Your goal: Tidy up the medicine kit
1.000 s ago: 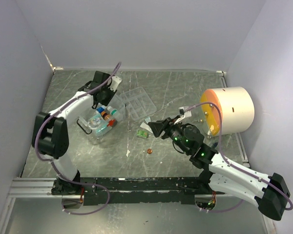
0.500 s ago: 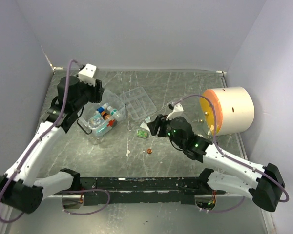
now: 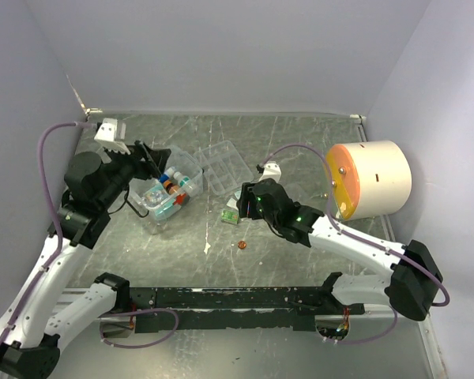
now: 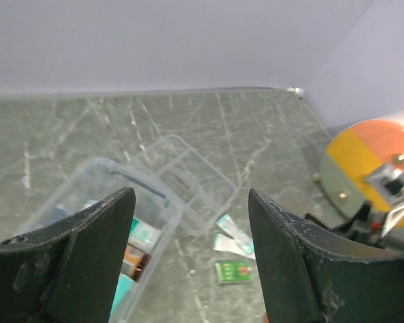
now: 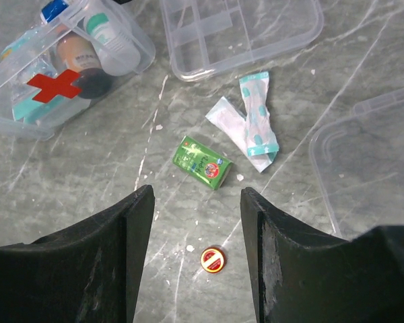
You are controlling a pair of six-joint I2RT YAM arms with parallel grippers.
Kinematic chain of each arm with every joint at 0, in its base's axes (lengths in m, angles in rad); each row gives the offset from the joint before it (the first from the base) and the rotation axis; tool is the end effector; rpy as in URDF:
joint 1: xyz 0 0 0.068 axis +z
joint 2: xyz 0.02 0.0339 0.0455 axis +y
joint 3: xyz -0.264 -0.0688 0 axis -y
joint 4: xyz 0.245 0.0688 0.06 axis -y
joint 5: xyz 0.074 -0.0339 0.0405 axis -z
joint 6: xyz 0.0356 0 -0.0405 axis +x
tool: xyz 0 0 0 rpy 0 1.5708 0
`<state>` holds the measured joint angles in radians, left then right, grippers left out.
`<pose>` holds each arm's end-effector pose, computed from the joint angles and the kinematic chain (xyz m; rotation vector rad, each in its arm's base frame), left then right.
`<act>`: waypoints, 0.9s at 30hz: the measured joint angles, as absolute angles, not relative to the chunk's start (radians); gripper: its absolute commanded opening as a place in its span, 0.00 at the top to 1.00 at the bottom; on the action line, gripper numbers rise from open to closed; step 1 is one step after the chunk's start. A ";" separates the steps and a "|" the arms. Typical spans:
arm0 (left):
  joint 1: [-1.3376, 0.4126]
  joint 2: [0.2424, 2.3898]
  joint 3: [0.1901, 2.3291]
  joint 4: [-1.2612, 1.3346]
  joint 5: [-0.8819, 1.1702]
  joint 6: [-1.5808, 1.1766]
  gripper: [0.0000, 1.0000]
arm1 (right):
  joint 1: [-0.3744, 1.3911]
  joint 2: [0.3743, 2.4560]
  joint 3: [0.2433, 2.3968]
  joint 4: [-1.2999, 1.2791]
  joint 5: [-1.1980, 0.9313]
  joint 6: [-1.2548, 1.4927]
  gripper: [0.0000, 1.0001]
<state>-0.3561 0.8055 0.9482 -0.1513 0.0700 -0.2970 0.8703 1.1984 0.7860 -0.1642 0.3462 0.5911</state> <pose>0.1684 -0.0653 0.3972 0.1032 1.6045 -0.5643 0.1785 0.1929 0.2576 -0.0967 2.1474 0.4962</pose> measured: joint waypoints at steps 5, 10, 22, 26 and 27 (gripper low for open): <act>-0.356 0.878 1.069 -0.260 0.060 -0.466 0.19 | 0.870 1.206 0.786 -0.169 0.319 0.624 0.46; -0.356 0.870 1.131 -0.322 0.035 -0.549 0.13 | 0.870 1.205 0.786 -0.165 0.309 0.638 0.46; -0.356 0.832 1.151 -0.406 -0.022 -0.584 0.08 | 0.870 1.205 0.786 -0.161 0.308 0.635 0.46; -0.356 0.809 1.146 -0.400 -0.023 -0.569 0.07 | 0.870 1.205 0.785 -0.140 0.319 0.634 0.46; -0.356 0.808 1.146 -0.397 -0.023 -0.568 0.07 | 0.870 1.205 0.785 -0.134 0.323 0.632 0.46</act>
